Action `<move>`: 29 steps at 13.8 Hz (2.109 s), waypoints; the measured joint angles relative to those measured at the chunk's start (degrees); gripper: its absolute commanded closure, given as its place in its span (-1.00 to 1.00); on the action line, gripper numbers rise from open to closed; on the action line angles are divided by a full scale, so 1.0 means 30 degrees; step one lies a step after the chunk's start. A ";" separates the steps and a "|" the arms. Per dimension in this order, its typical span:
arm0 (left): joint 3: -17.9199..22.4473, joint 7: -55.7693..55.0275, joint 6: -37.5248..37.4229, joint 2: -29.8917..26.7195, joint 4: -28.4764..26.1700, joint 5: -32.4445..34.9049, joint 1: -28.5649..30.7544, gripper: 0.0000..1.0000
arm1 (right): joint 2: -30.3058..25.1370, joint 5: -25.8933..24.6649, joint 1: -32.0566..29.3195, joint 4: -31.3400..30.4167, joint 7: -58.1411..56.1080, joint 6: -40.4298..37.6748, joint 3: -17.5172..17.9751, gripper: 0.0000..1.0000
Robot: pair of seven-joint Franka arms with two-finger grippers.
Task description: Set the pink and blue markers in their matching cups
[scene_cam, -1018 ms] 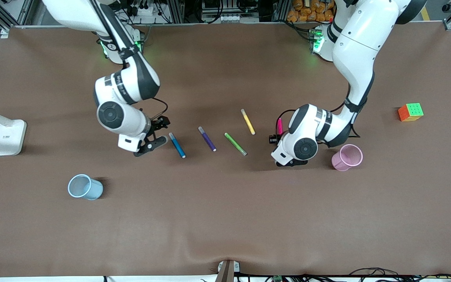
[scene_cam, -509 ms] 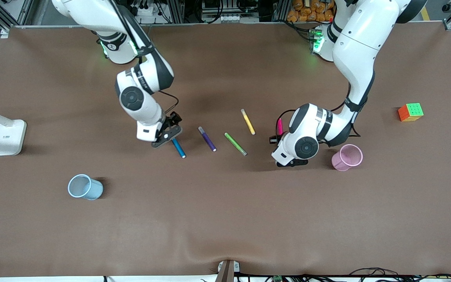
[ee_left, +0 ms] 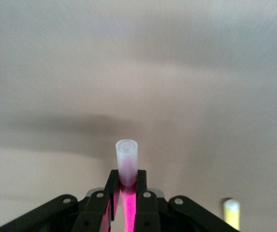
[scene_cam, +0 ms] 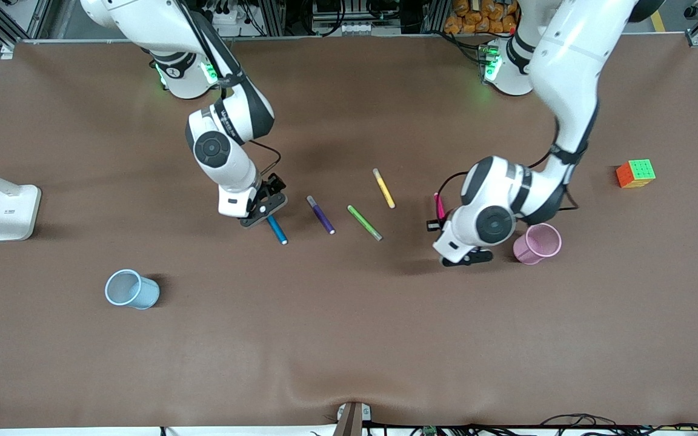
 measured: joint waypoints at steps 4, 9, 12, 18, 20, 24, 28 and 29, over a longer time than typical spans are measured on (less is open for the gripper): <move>0.0493 -0.1736 -0.0067 -0.2437 -0.0011 0.1881 0.1126 1.00 | 0.0849 0.0000 -0.0046 0.0346 0.0000 0.0342 0.0013 -1.00; 0.0997 -0.1864 -0.0373 -0.3869 0.0164 0.3302 0.3828 1.00 | 0.1799 0.0000 -0.0040 0.0489 0.0000 0.1499 0.0044 -1.00; 0.1044 -0.1893 -0.1172 -0.3979 0.0765 0.3329 0.4682 1.00 | 0.2304 0.0000 -0.0041 0.0836 0.0001 0.1603 0.0037 -1.00; 0.1343 -0.3820 -0.1488 -0.3649 0.0819 0.6405 0.4645 1.00 | 0.2462 0.0001 -0.0041 0.0892 0.0007 0.1527 0.0037 -1.00; 0.1343 -0.4369 -0.1499 -0.3465 0.0814 0.7577 0.4622 1.00 | 0.2510 0.0001 -0.0070 0.0884 0.0012 0.1483 0.0020 -1.00; 0.1340 -0.5986 -0.1516 -0.2799 0.0813 0.8983 0.4582 1.00 | 0.2521 0.0005 -0.0103 0.0912 0.0012 0.1253 0.0014 -1.00; 0.1278 -0.8211 -0.1504 -0.2341 0.0918 1.0302 0.4099 1.00 | 0.2342 0.0005 -0.0108 0.0975 0.0012 0.0588 0.0009 -1.00; 0.1274 -0.8743 -0.1504 -0.2266 0.0982 1.0431 0.3827 1.00 | 0.2323 0.0005 -0.0108 0.0975 0.0012 0.0508 0.0009 -1.00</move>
